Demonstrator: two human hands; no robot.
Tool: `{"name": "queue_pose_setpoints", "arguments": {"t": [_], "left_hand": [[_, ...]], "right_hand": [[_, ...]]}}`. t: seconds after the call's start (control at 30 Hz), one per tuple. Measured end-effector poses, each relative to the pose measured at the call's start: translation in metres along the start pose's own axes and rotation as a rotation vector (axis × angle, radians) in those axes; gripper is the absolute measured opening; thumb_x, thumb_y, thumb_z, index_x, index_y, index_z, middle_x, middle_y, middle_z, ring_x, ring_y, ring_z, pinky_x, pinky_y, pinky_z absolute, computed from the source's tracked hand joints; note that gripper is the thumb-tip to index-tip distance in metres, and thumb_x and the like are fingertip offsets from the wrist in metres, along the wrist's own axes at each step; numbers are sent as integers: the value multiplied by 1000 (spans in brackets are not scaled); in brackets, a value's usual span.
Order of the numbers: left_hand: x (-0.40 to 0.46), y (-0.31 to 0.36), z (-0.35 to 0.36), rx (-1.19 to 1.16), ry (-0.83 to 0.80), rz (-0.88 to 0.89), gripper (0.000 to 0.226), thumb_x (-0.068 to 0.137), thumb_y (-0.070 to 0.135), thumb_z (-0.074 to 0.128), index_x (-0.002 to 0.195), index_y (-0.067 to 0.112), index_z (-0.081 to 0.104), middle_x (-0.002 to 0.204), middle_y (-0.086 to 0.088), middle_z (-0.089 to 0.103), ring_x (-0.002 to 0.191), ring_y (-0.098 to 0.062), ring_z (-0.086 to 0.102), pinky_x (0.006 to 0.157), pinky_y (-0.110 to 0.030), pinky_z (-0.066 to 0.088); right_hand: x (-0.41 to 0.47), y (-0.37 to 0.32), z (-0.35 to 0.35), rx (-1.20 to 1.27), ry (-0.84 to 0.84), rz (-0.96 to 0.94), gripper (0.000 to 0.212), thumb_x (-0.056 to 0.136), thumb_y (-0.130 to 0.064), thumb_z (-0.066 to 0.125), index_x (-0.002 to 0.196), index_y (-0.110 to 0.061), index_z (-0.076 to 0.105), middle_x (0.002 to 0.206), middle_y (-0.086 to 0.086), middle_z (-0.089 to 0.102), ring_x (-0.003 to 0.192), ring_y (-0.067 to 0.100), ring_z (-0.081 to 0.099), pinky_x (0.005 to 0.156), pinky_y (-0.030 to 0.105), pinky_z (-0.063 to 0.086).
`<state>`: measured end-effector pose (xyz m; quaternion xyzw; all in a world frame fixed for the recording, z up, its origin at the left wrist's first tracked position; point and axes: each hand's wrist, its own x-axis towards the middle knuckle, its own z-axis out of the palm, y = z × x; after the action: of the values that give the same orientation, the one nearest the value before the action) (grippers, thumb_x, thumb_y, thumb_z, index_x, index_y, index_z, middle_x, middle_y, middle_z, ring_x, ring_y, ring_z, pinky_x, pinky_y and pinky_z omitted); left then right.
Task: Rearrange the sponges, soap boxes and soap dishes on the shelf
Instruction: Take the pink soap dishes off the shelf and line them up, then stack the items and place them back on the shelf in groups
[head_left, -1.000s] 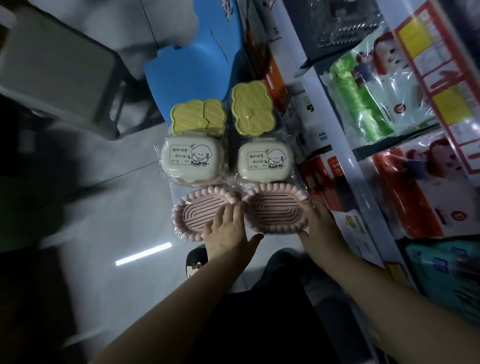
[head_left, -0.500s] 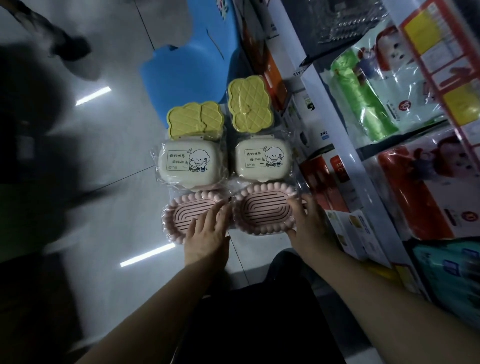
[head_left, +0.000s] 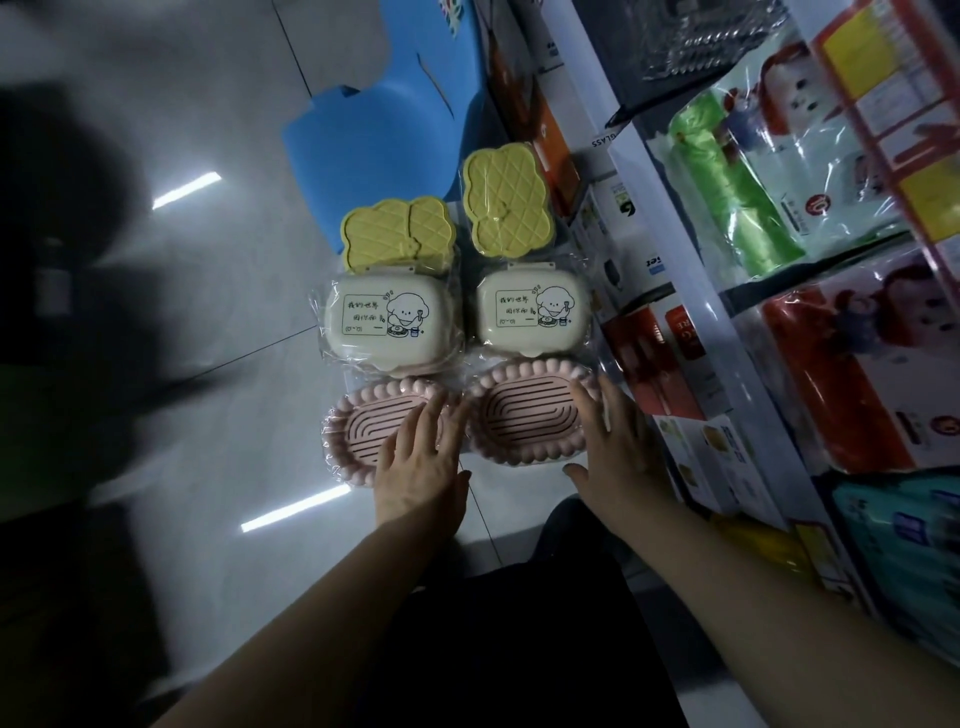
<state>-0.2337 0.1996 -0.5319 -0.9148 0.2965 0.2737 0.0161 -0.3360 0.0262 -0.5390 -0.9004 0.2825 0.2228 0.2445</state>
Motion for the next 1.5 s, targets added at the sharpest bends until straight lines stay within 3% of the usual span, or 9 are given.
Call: {"name": "queue_pose_setpoints", "arguments": {"t": [0.27,0.43,0.53,0.67,0.77,0.87,1.13,1.33,1.5], "left_hand": [[-6,-3,-14,9,5,36,80,93,41,49,151,32,-5,161,4,-3,148,-19,3,117,-38,15],[-14,-2,-51,-58,61,65,74,92,47,49,151,30,8,160,3,11,147,-21,9,116,-43,18],[-26,0,-105,-56,125,130,71,93,50,43,151,30,7,160,4,12,147,-20,8,116,-41,18],[-47,3,-194,-1,235,213,67,95,50,38,151,29,7,160,3,11,147,-20,7,116,-37,17],[-67,11,-262,14,323,266,65,94,46,42,150,26,15,157,3,20,144,-21,16,112,-39,24],[-90,28,-332,51,403,349,67,90,48,49,147,26,22,152,2,29,139,-23,26,108,-42,29],[-143,125,-463,182,597,638,55,90,50,48,136,22,41,140,-1,45,132,-24,36,100,-40,34],[-163,225,-463,276,535,887,57,92,49,46,141,23,35,146,-1,39,135,-26,33,102,-43,34],[-172,297,-438,378,465,1011,65,91,46,52,145,21,27,149,-4,34,134,-29,32,105,-43,33]], "right_hand": [[-8,-5,-11,-40,58,-57,90,83,-33,65,143,-32,-1,158,5,5,142,27,12,111,42,24],[-21,-19,-47,-47,145,-80,74,78,-35,68,142,-16,36,149,14,34,131,37,38,101,51,37],[-34,-45,-96,-65,225,-81,67,80,-37,59,140,-16,38,149,13,35,131,38,38,102,54,38],[-65,-88,-172,-137,244,-82,64,93,-37,45,148,-22,17,157,2,14,142,27,18,112,42,23],[-98,-120,-231,-197,339,-123,57,94,-32,42,146,-21,21,154,1,21,139,25,24,110,36,26],[-132,-145,-291,-230,400,-129,53,95,-31,41,144,-18,25,150,4,28,135,28,29,106,40,32],[-233,-153,-413,-310,724,5,42,91,-35,44,130,-19,41,135,4,46,126,26,40,99,38,34],[-301,-91,-436,-269,736,244,46,92,-38,45,132,-16,39,135,8,45,126,29,39,101,42,35],[-346,-25,-424,-256,617,547,47,90,-34,48,133,-20,38,139,10,40,127,33,36,108,45,27]]}}
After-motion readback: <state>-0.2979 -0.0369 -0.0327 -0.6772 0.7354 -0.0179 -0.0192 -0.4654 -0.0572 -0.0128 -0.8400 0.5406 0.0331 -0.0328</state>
